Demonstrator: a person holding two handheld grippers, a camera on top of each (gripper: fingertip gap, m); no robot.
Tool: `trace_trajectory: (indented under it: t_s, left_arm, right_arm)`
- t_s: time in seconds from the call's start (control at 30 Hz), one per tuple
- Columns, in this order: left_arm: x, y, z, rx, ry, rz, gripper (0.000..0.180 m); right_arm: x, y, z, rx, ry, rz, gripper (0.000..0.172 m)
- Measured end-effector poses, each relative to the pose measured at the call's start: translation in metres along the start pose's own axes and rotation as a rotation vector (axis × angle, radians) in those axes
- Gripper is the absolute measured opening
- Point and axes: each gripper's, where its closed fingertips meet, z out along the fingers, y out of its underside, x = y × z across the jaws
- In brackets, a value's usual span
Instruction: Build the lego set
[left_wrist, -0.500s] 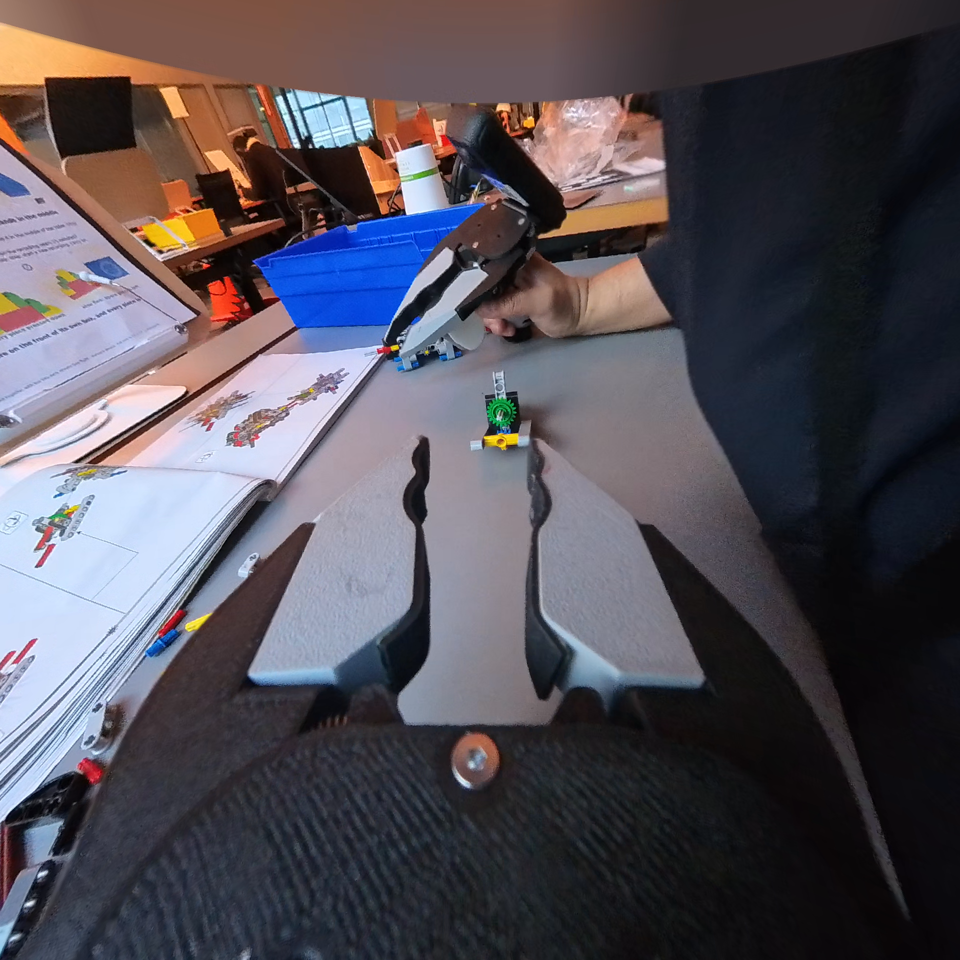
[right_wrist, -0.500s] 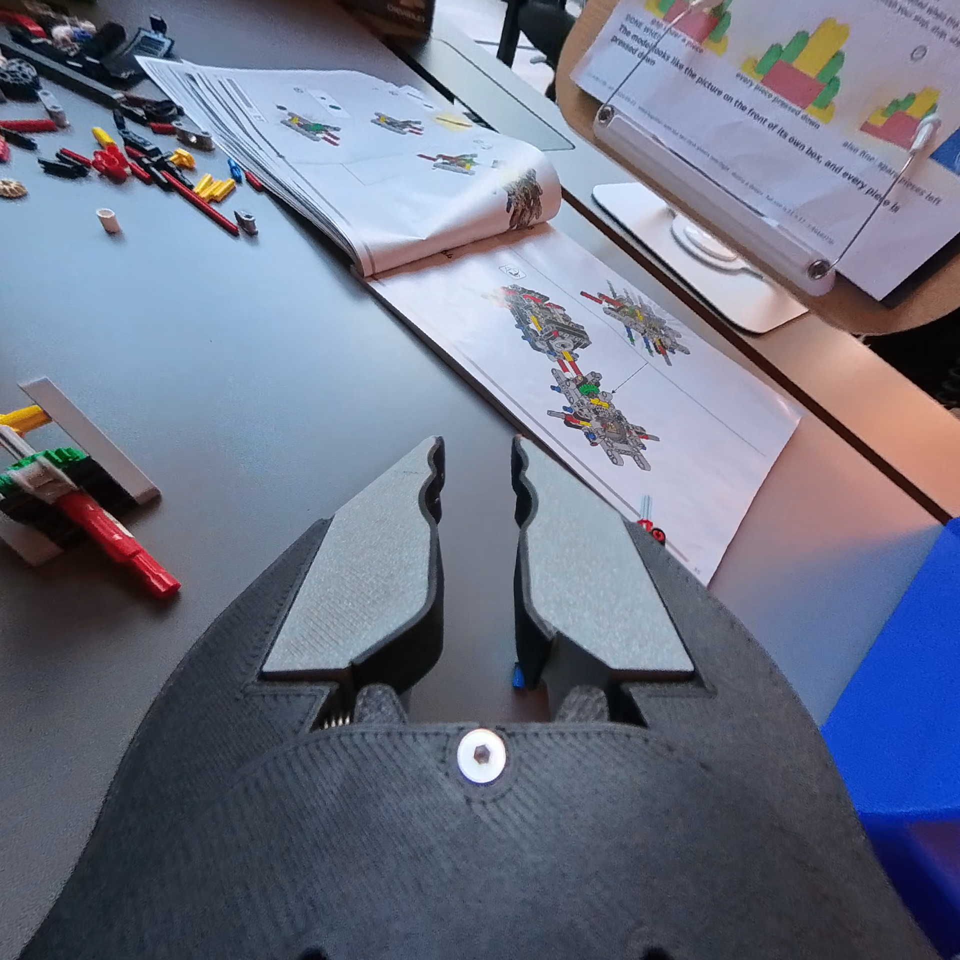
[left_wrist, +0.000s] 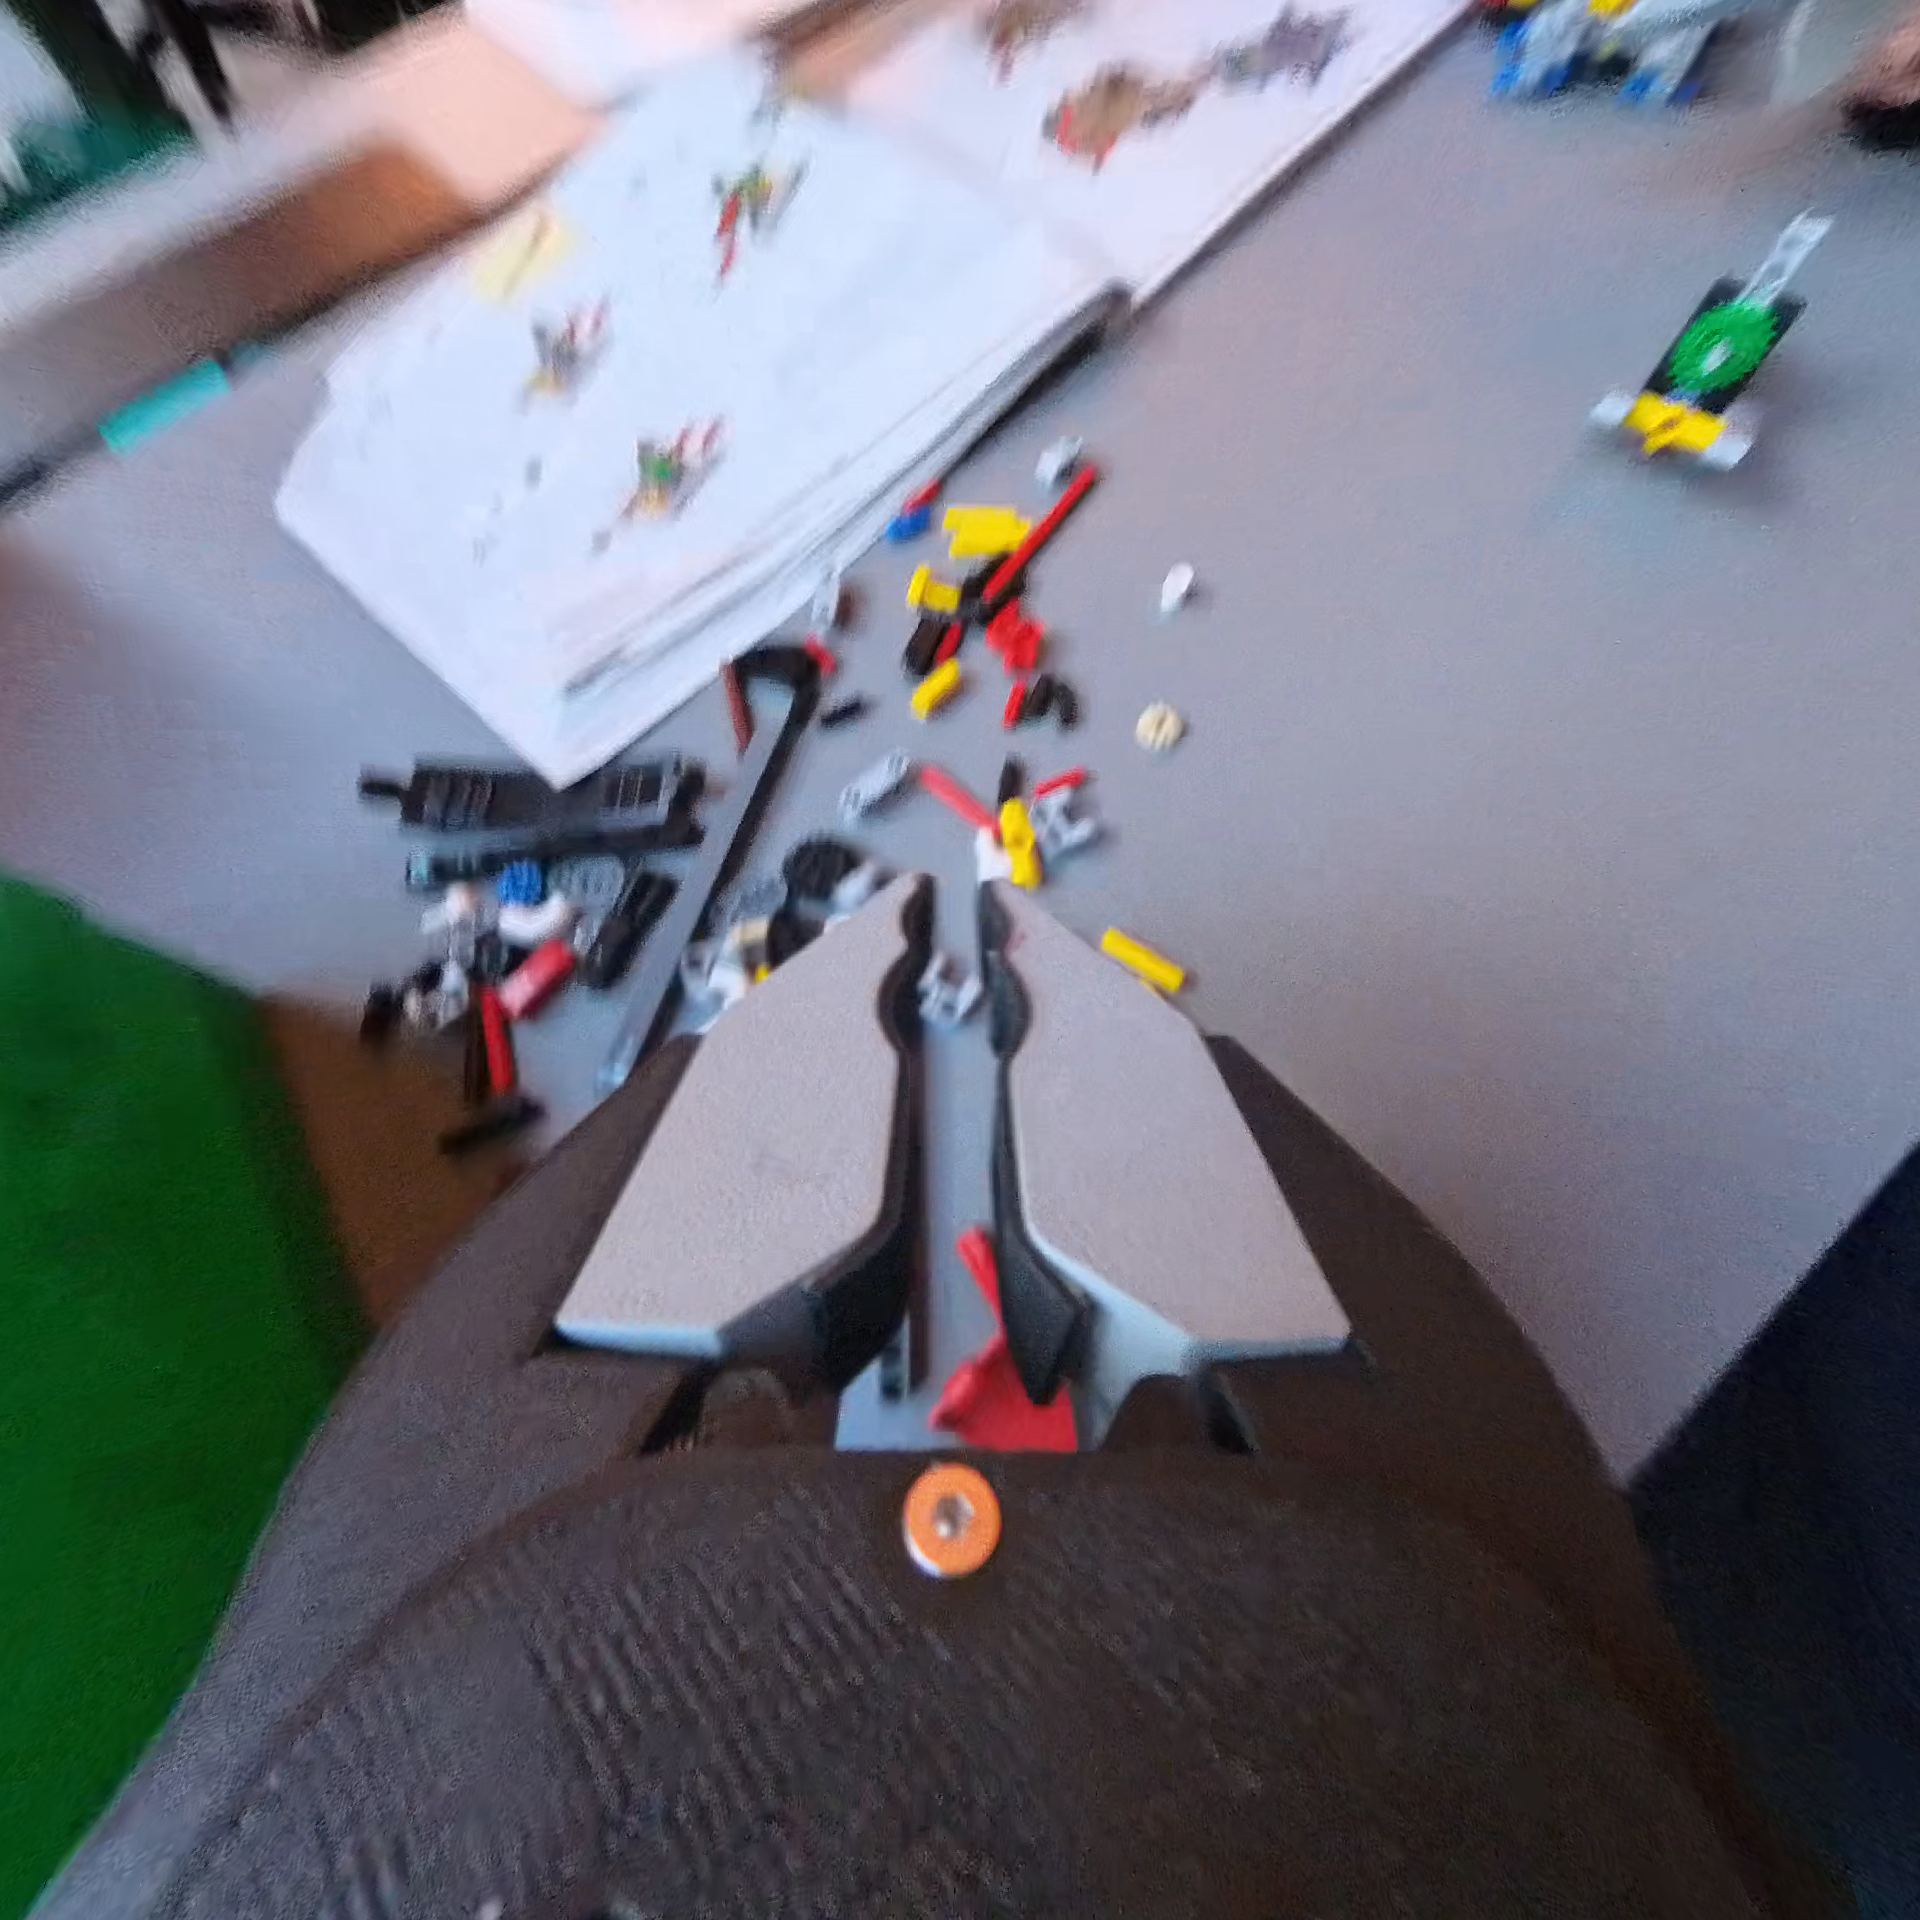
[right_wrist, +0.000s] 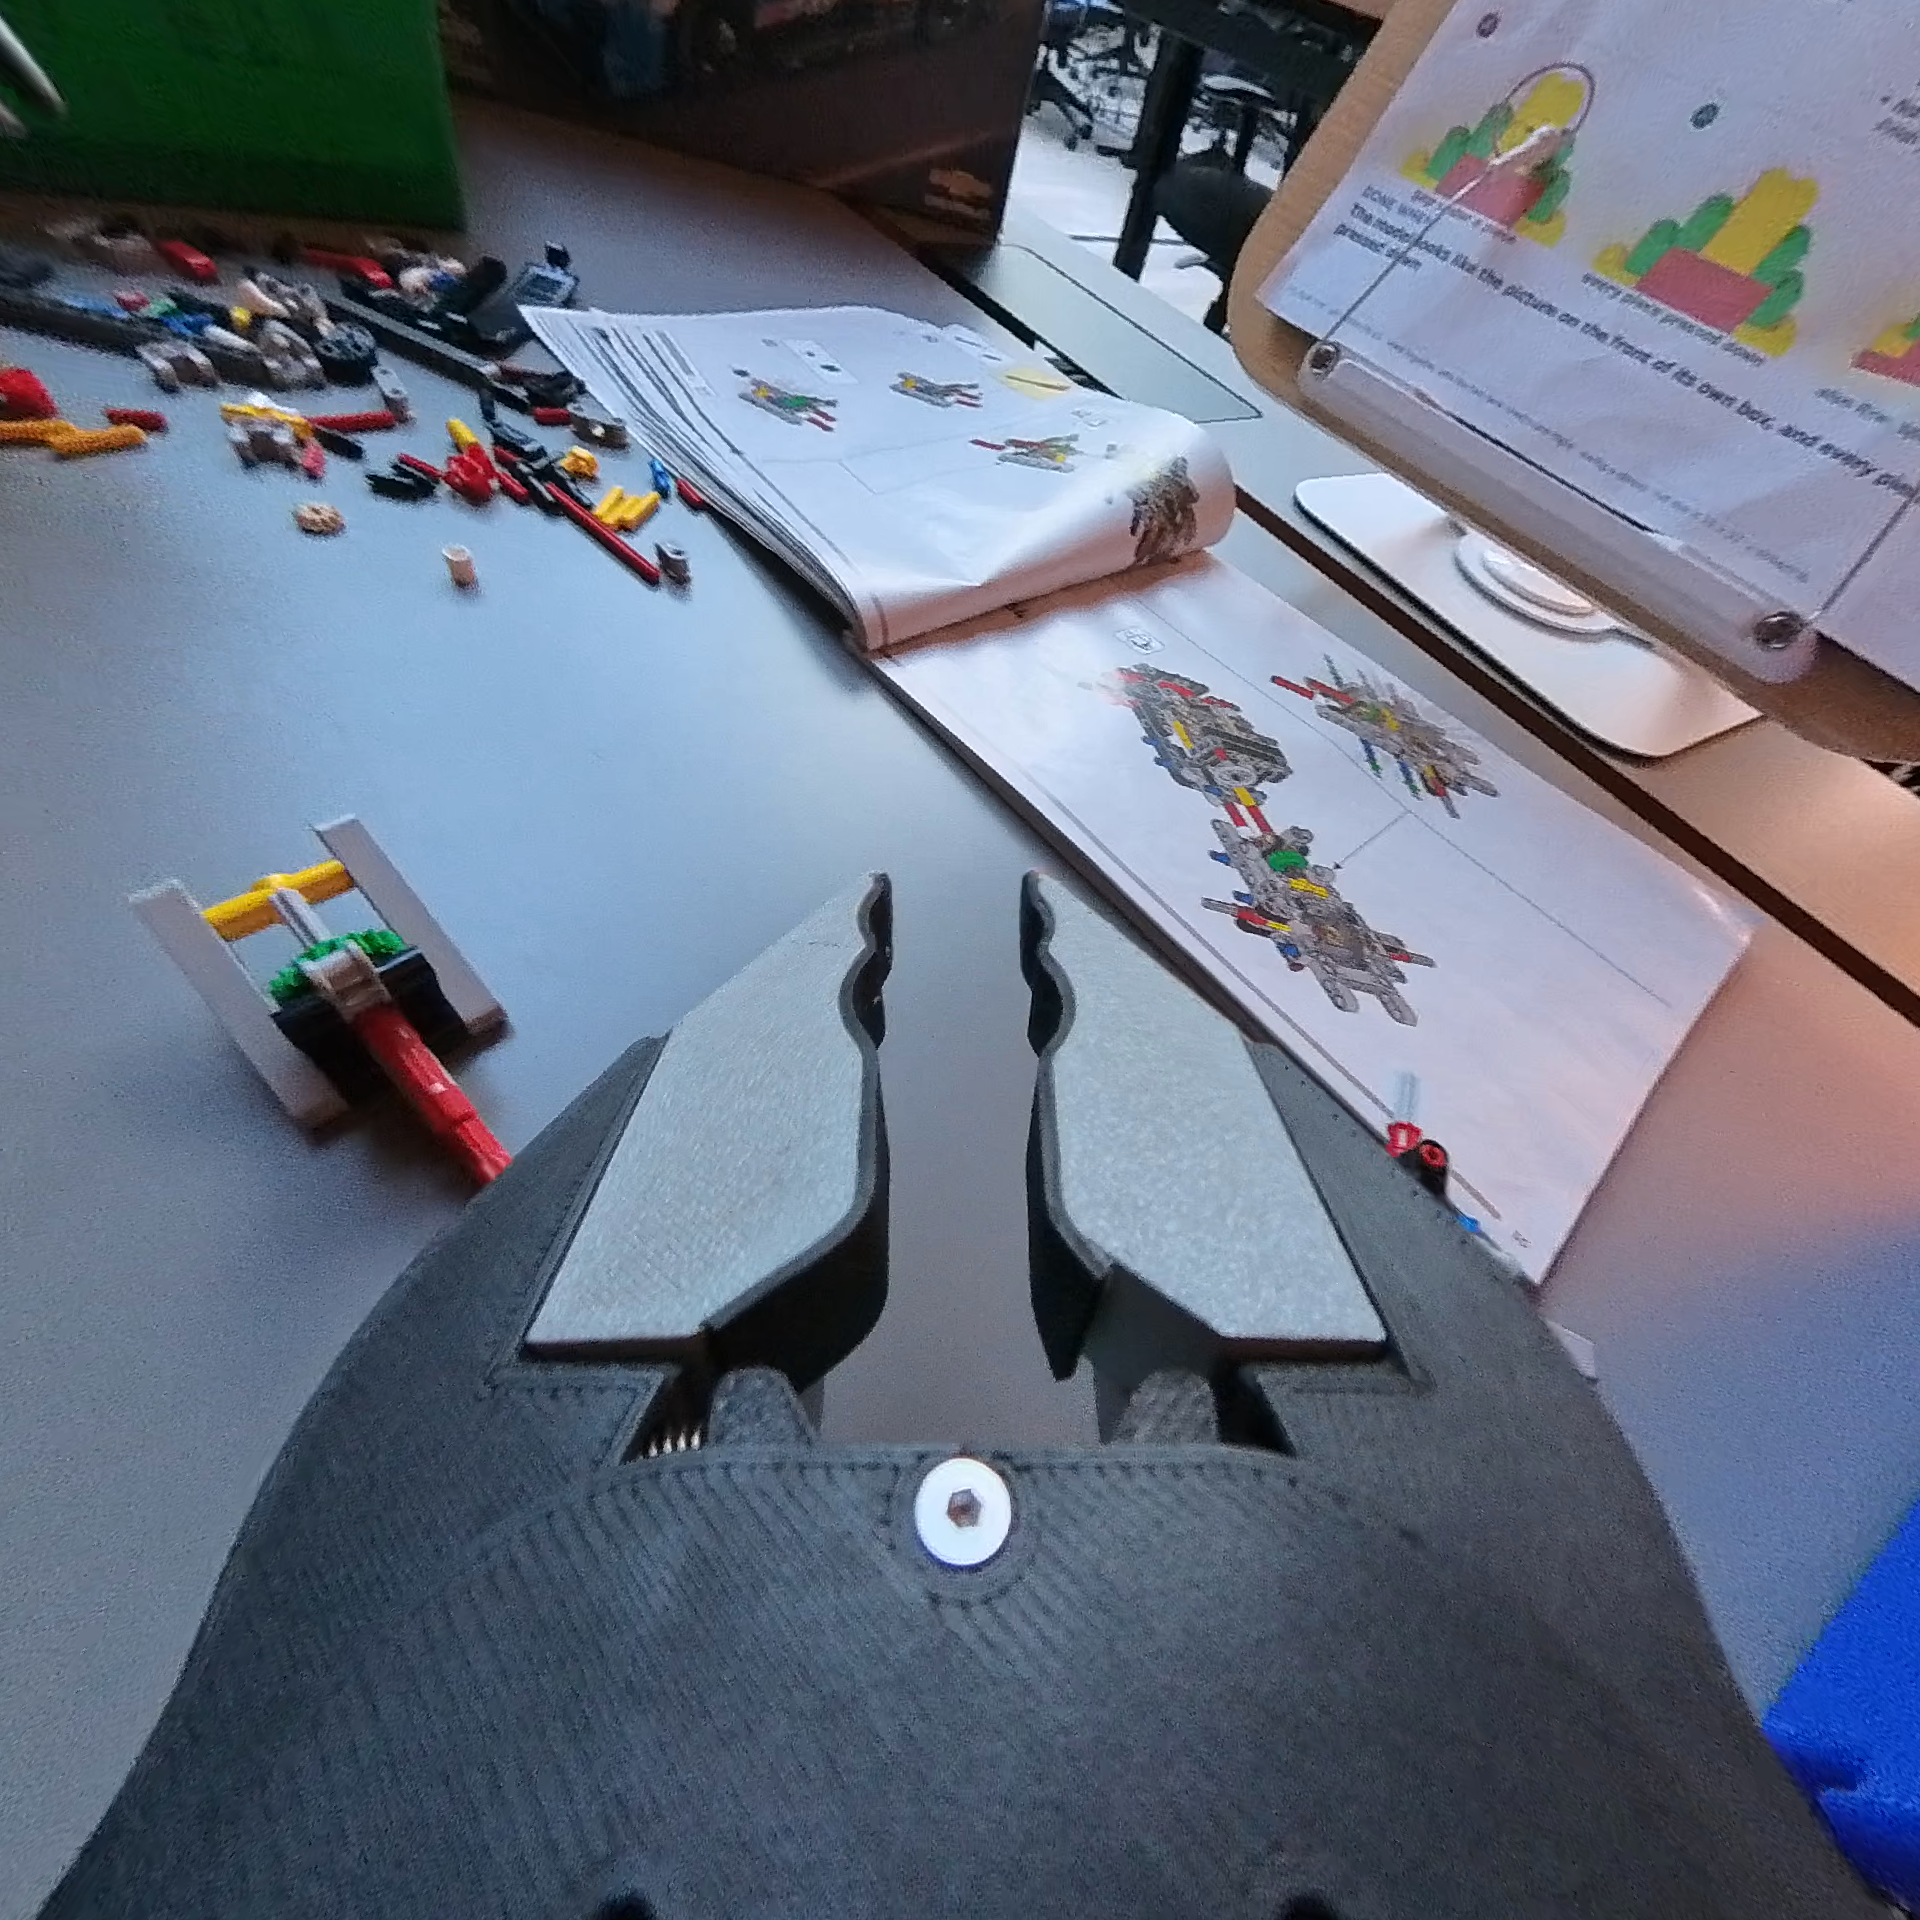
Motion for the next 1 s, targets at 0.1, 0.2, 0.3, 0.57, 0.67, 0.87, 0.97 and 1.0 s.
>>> trace_trajectory:
  t_s: [0.1,0.2,0.3,0.57,0.67,0.87,0.97,1.0]
  left_arm:
    - [-0.016,0.025,-0.008,-0.135,0.016,-0.058,0.000]
    - [-0.044,0.049,-0.007,-0.280,-0.063,-0.036,0.002]
    - [-0.053,0.056,-0.002,-0.343,-0.043,-0.071,0.006]
    - [-0.050,0.072,0.016,-0.475,0.038,-0.097,0.011]
    - [-0.050,0.074,0.020,-0.494,0.059,-0.120,0.008]
    - [-0.047,0.071,0.019,-0.494,0.094,-0.133,0.006]
    - [-0.040,0.050,0.010,-0.430,0.083,-0.105,0.006]
    - [-0.032,0.035,0.008,-0.370,0.094,-0.078,0.006]
  right_arm:
    - [-0.006,-0.005,-0.002,0.035,-0.050,0.043,0.021]
    - [-0.009,-0.011,-0.009,0.084,-0.115,0.130,0.022]
    - [-0.009,-0.016,-0.015,0.132,-0.159,0.216,0.021]
    - [-0.007,-0.018,-0.018,0.151,-0.177,0.269,0.020]
    - [-0.008,-0.018,-0.017,0.143,-0.178,0.263,0.019]
    - [-0.010,-0.020,-0.019,0.155,-0.190,0.266,0.017]
    - [-0.011,-0.023,-0.019,0.165,-0.202,0.270,0.016]
    - [-0.012,-0.024,-0.019,0.169,-0.211,0.268,0.016]
